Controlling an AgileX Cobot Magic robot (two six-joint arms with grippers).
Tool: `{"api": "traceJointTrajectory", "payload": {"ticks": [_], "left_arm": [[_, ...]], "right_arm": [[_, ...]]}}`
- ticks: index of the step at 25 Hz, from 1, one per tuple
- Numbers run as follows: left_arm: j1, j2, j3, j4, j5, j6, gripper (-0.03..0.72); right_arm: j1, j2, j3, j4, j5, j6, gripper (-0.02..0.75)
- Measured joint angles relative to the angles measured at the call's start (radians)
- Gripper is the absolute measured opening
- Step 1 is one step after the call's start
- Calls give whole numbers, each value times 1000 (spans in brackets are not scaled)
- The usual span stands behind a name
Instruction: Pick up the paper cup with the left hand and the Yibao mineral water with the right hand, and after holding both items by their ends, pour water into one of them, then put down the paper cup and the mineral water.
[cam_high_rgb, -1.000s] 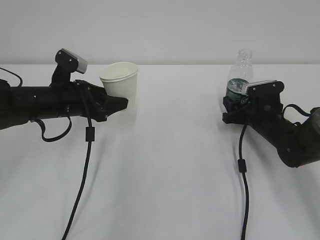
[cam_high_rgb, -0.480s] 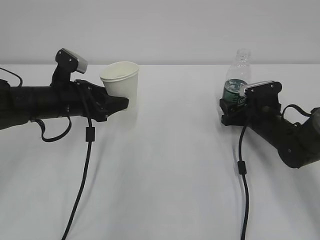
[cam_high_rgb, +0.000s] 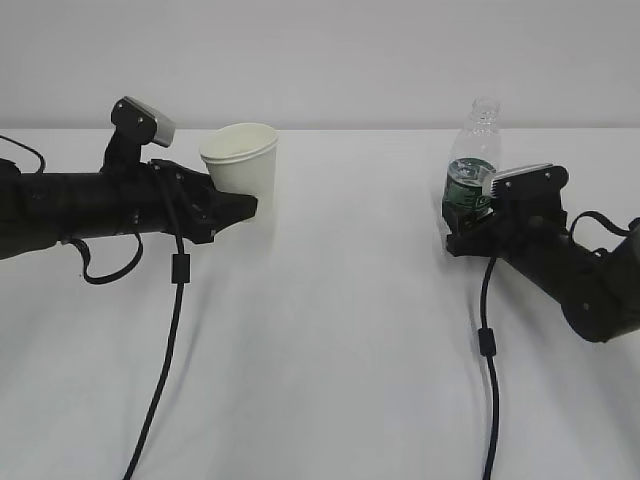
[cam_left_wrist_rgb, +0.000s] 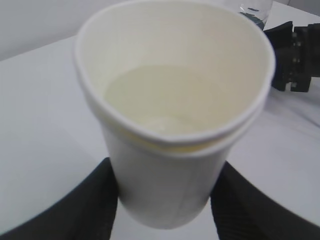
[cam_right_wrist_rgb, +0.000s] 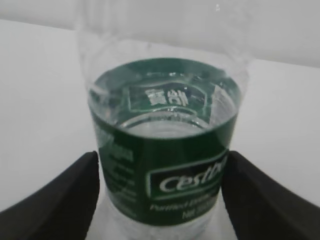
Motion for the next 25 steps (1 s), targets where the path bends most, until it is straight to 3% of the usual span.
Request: {"api": "traceJointTrajectory", "payload": {"ticks": [15, 25], "left_arm": [[0, 0, 0, 2, 0, 1, 394], [0, 0, 0, 2, 8, 1, 394]], "right_arm": [[0, -214, 220, 13, -66, -43, 575], [0, -409, 311, 13, 18, -57, 575]]}}
